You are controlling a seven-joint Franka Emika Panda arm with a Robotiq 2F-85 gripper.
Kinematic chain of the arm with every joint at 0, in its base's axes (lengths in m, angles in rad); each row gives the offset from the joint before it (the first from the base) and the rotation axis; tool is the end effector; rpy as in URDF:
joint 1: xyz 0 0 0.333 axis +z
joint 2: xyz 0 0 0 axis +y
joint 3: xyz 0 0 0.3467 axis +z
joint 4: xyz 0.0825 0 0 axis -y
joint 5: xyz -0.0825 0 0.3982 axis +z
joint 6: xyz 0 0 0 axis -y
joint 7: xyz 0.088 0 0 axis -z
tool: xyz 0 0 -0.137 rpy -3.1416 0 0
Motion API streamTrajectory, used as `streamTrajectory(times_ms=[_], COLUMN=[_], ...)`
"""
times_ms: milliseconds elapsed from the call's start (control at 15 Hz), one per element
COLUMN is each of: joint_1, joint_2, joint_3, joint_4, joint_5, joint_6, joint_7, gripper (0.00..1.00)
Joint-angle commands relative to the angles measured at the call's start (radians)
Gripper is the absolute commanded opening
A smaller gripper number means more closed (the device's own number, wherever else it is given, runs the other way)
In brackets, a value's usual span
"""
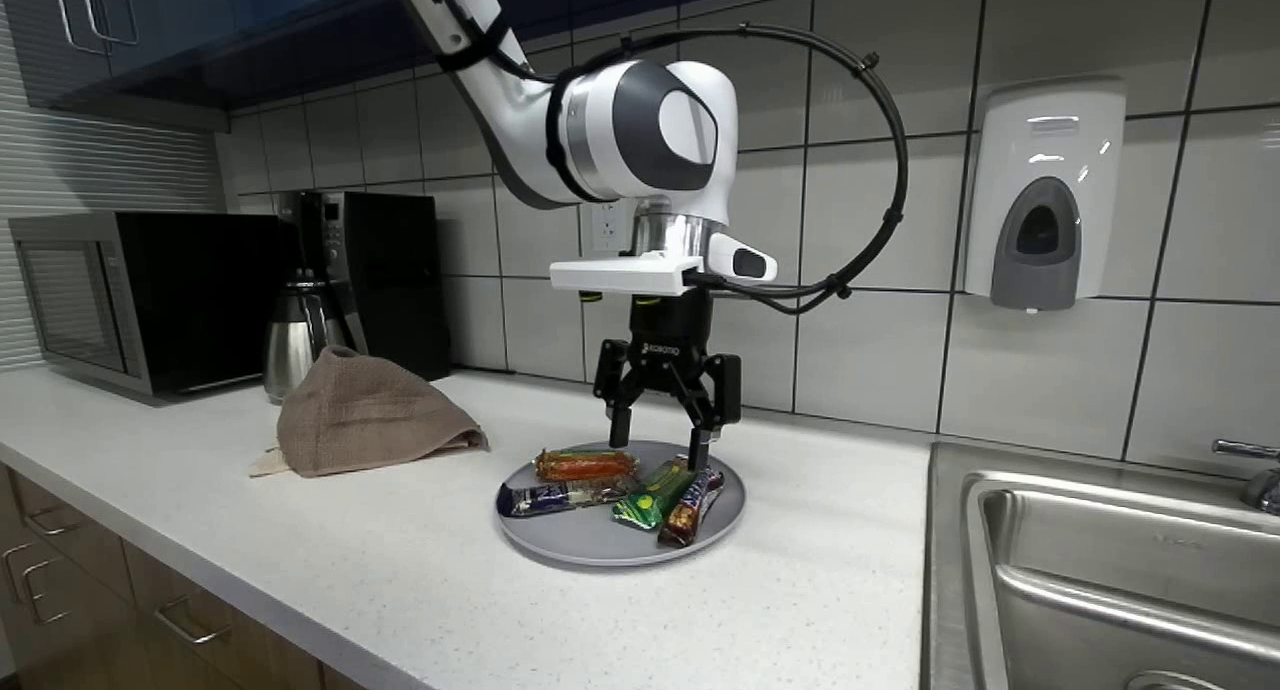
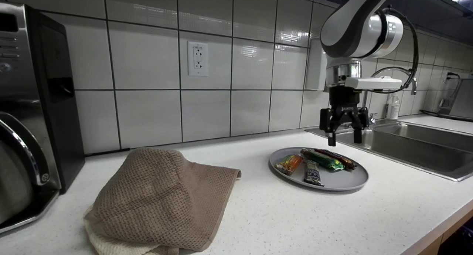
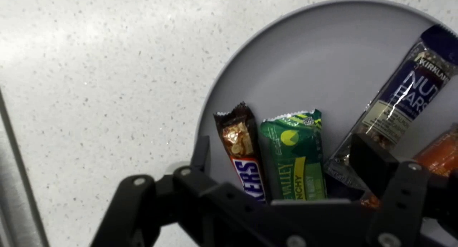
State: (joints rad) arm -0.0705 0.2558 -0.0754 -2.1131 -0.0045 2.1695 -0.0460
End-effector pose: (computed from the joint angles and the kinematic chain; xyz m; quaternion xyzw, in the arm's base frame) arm 0.5577 -0.0821 0.2687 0.9938 -0.0480 -0.0998 0.0018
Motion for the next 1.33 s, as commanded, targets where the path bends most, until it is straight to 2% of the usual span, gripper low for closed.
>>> streamTrajectory(times_ms=[0,733,1200,1267], joint_1=[0.009,0.021,0.037,0.028], joint_2=[-0.094,-0.272,-0.419,-0.339], joint_3=[-0.001,0.007,0.038,0.026], joint_4=[-0.103,-0.314,-0.462,-0.394], joint_5=[-0.024,-0.05,-0.067,-0.036], joint_6=[0.013,0.05,0.067,0.045], joint_7=[0.042,0.119,0.177,0.123], gripper=[1.0,1.0,1.0,1.0])
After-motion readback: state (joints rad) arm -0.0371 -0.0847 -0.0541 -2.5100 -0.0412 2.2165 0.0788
